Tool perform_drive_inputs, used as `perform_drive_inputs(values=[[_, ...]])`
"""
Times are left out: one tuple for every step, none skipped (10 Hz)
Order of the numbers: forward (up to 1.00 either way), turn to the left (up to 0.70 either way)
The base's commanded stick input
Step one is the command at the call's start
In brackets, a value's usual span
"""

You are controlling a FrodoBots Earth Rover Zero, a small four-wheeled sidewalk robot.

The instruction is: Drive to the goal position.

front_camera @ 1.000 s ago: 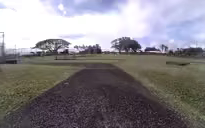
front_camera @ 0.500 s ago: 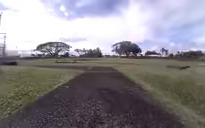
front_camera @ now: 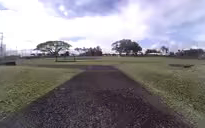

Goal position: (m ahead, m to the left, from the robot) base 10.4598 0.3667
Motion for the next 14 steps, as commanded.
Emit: perform_drive_inputs(values=[[0.5,0.0],[0.5,0.0],[0.5,0.0],[0.5,0.0],[0.5,0.0],[0.5,0.0],[0.5,0.0],[0.5,0.0],[0.5,0.0],[0.5,0.0],[0.5,0.0],[0.5,0.0],[0.5,0.0],[0.5,0.0]])
